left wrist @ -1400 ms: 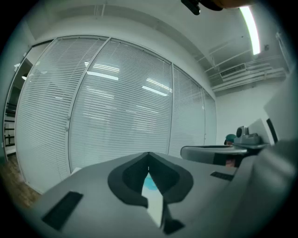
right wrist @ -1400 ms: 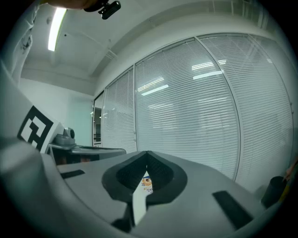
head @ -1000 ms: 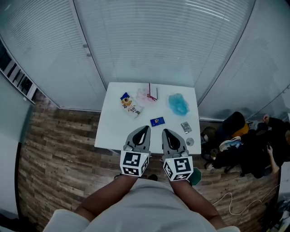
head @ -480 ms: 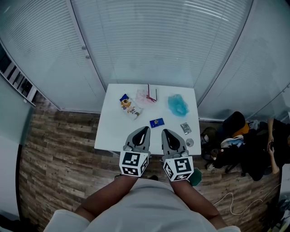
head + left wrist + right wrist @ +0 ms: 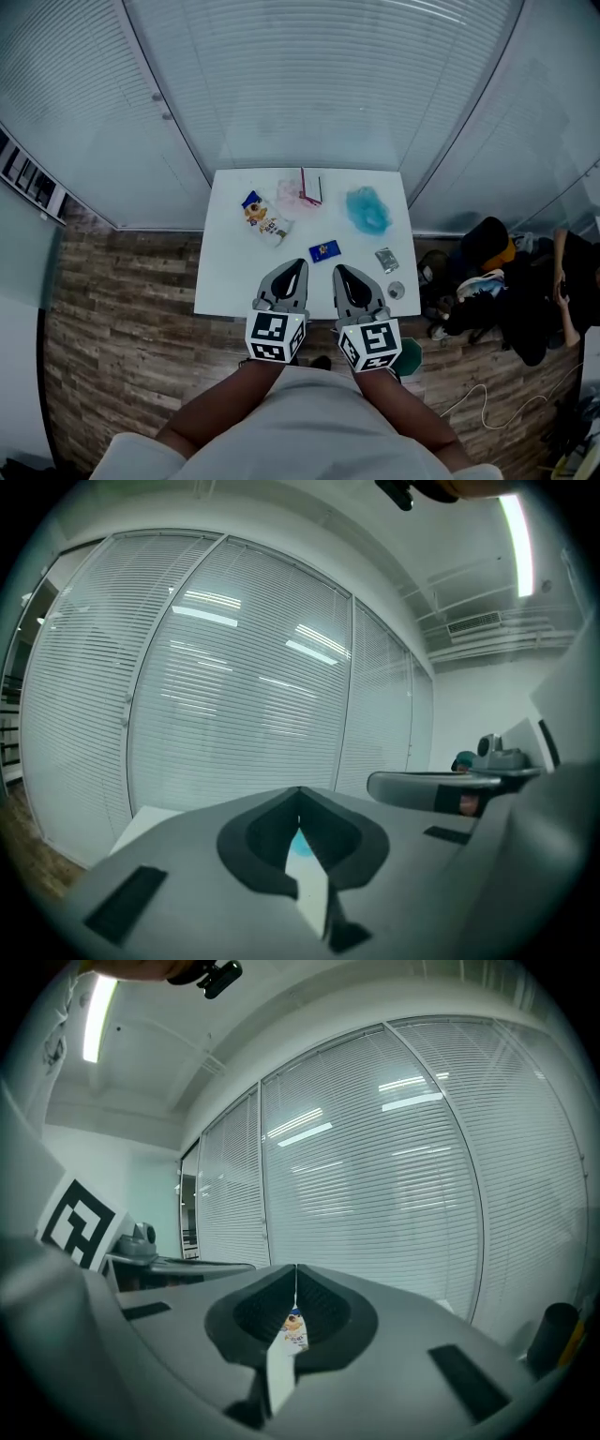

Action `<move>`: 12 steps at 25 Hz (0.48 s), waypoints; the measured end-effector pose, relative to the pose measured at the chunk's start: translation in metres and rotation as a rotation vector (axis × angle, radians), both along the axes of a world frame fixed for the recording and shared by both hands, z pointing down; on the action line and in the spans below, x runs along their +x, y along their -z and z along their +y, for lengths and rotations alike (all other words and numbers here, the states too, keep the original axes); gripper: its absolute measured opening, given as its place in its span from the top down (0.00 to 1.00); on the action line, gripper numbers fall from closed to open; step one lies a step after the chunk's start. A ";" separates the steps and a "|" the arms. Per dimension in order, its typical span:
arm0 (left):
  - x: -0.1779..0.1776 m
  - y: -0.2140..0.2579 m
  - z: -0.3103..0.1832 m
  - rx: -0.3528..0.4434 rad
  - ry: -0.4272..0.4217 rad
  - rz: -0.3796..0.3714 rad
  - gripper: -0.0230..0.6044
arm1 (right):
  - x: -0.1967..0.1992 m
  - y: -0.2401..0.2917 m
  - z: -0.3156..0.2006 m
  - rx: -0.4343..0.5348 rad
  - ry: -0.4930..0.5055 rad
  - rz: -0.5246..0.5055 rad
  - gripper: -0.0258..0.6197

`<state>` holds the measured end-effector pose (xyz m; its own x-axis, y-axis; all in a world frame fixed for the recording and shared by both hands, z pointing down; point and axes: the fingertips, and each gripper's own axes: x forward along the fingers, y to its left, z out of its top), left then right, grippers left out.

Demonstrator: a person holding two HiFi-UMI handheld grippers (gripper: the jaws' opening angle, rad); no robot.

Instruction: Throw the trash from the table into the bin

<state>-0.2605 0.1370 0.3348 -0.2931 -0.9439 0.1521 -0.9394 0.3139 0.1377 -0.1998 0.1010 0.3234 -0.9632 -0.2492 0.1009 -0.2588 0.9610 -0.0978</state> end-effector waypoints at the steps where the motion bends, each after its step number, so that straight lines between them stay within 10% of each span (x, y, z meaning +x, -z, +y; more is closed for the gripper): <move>1: -0.004 -0.002 -0.002 -0.005 -0.002 0.005 0.96 | -0.003 -0.002 -0.002 -0.009 -0.002 0.003 0.95; 12: -0.057 -0.037 -0.019 -0.078 -0.045 0.058 0.96 | -0.056 -0.036 -0.014 -0.085 -0.018 0.063 0.95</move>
